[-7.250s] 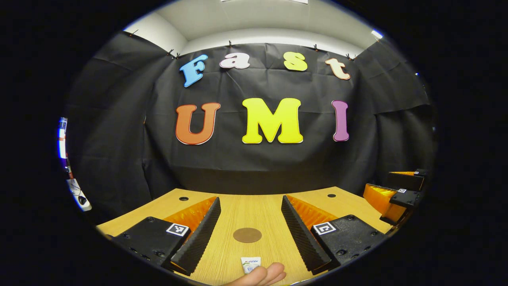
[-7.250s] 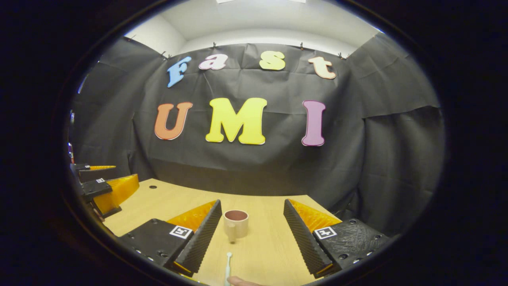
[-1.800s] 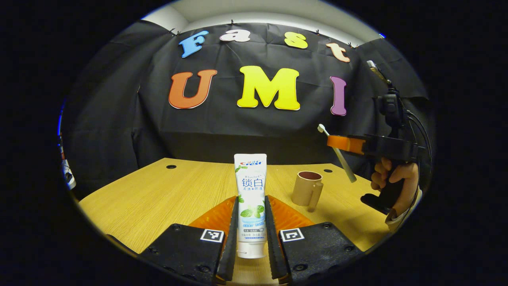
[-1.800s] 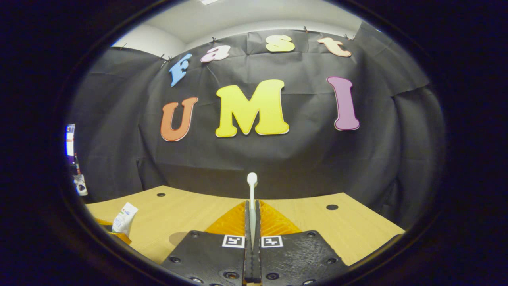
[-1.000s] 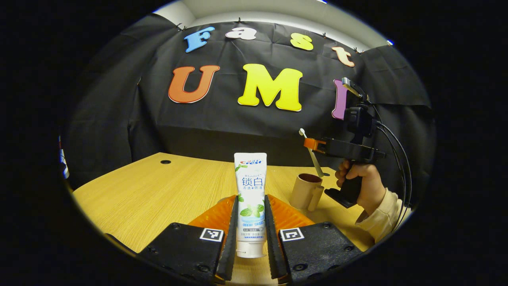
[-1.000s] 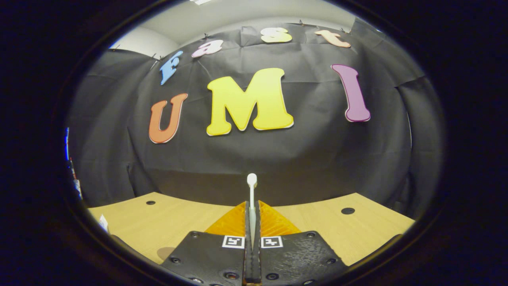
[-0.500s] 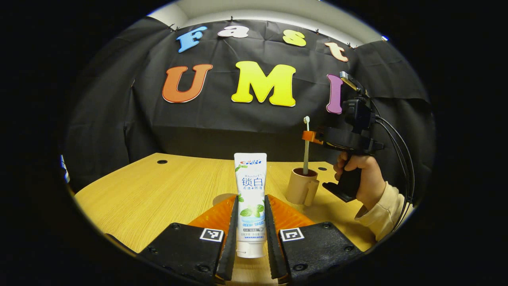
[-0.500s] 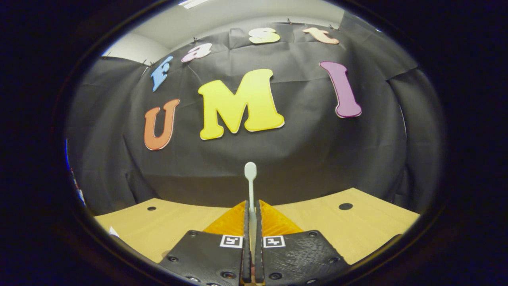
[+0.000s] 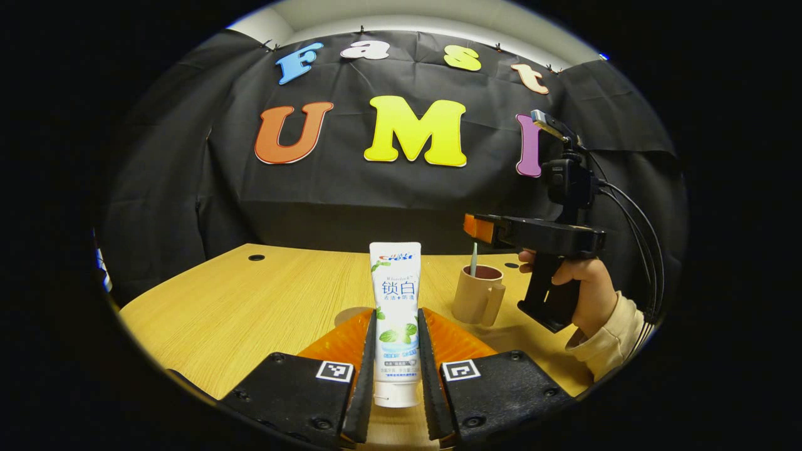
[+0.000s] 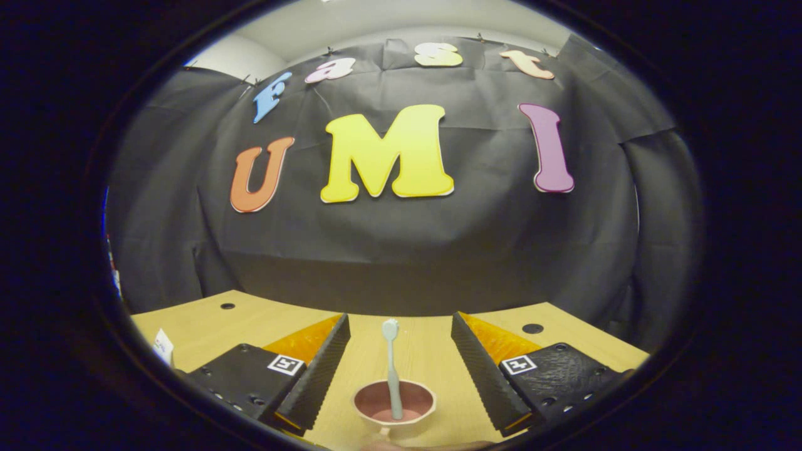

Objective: Put the toothbrush and toothpaste on the desktop into the cup, then pick up the cup and place it on the coaster on the desktop.

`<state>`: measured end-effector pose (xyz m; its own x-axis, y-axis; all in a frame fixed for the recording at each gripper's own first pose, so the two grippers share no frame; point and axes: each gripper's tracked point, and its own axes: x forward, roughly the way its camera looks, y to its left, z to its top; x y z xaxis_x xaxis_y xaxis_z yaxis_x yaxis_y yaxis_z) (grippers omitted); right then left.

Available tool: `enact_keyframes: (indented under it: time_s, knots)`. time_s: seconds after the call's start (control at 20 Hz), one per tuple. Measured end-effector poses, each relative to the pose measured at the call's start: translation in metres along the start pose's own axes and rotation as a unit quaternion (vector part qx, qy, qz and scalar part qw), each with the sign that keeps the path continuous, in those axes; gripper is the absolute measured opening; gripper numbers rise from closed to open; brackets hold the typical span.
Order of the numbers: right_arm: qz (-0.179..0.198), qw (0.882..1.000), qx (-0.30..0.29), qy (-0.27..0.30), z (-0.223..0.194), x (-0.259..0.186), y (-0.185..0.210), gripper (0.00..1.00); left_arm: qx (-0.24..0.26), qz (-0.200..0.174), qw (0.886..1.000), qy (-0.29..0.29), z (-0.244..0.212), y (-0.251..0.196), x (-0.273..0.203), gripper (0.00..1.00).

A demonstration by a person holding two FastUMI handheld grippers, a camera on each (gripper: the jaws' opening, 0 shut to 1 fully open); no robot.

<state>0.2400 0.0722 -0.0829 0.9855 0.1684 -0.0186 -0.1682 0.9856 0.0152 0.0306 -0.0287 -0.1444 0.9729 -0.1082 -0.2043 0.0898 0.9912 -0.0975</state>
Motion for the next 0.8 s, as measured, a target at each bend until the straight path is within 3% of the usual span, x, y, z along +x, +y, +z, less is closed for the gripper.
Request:
enact_keyframes:
  time_s: [0.3,0.65,0.8]
  knots:
    - [-0.035,0.999,-0.02,-0.035,0.004,-0.042,-0.047,0.98,0.026,0.0,0.999,-0.022,0.022,-0.023,0.017,0.37]
    - [-0.079,0.996,-0.017,-0.033,-0.024,-0.092,-0.118,0.97,0.025,-0.047,0.998,-0.045,0.061,-0.082,0.06,0.37]
    - [-0.09,0.995,0.038,-0.021,-0.034,-0.095,-0.136,0.96,0.029,-0.053,0.996,-0.064,0.088,-0.102,0.089,0.37]
